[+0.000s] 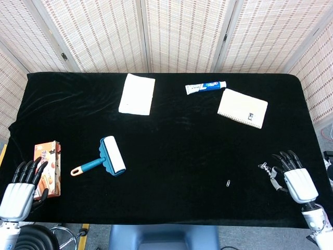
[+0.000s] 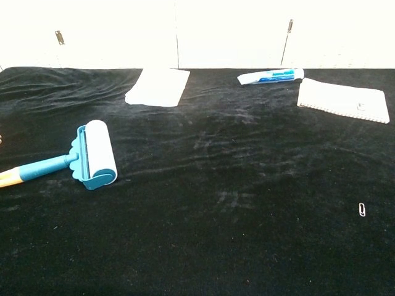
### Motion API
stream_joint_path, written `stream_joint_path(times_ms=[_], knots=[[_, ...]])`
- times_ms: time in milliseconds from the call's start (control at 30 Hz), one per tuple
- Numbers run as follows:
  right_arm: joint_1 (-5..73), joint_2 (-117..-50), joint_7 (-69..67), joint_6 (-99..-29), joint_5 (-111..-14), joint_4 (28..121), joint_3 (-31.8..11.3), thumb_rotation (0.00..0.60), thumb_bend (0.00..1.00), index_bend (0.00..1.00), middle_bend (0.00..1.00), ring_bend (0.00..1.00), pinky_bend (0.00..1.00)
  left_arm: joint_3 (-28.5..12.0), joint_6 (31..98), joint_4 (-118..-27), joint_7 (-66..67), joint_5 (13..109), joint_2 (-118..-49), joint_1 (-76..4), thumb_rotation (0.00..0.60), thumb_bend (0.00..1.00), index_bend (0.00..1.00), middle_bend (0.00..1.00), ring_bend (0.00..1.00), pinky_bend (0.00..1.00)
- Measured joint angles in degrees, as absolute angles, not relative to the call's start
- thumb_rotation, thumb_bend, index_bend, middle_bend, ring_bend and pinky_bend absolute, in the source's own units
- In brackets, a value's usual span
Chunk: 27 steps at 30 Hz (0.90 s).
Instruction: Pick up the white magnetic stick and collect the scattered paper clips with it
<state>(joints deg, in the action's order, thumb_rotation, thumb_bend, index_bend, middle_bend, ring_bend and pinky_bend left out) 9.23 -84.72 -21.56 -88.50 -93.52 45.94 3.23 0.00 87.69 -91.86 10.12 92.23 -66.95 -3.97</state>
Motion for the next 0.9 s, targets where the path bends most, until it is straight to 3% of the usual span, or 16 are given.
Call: stream_joint_path(times_ms=[133, 233, 400, 900], knots=[[9.4, -84.3, -20.6, -87.8, -93.9, 44.8, 3.5, 0.6, 0.41, 0.16, 0.0, 0.0, 0.0, -0.1, 88.1, -91.6, 9.5, 92.2, -66.9, -3.8, 0.6, 0.49, 0.0, 0.0, 0.02, 0.0], [9.6, -83.0, -18.1, -85.9, -93.4, 46.5, 3.5, 0.6, 0.31, 0.01, 0.0, 0.0, 0.0, -0.1, 88.1, -91.5, 9.5, 92.0, -66.9, -3.8, 0.6, 0.49, 0.0, 0.0, 0.02, 0.01], [9.8, -79.5, -13.1, -82.5, -92.2, 52.9, 3.5, 0.6, 0.23, 0.0, 0.0, 0.0, 0.0, 0.0, 88.0, -91.4, 9.9, 92.3, -67.1, -4.0, 0.6, 0.49, 0.0, 0.0, 0.02, 0.01], [7.9, -69.9, -17.7, -84.1, -90.4, 65.9, 2.0, 0.6, 0.23, 0.0, 0.0, 0.0, 0.0, 0.0, 87.7, -91.5, 10.0, 92.0, -67.1, -4.2, 0.6, 0.49, 0.0, 0.0, 0.02, 0.01]])
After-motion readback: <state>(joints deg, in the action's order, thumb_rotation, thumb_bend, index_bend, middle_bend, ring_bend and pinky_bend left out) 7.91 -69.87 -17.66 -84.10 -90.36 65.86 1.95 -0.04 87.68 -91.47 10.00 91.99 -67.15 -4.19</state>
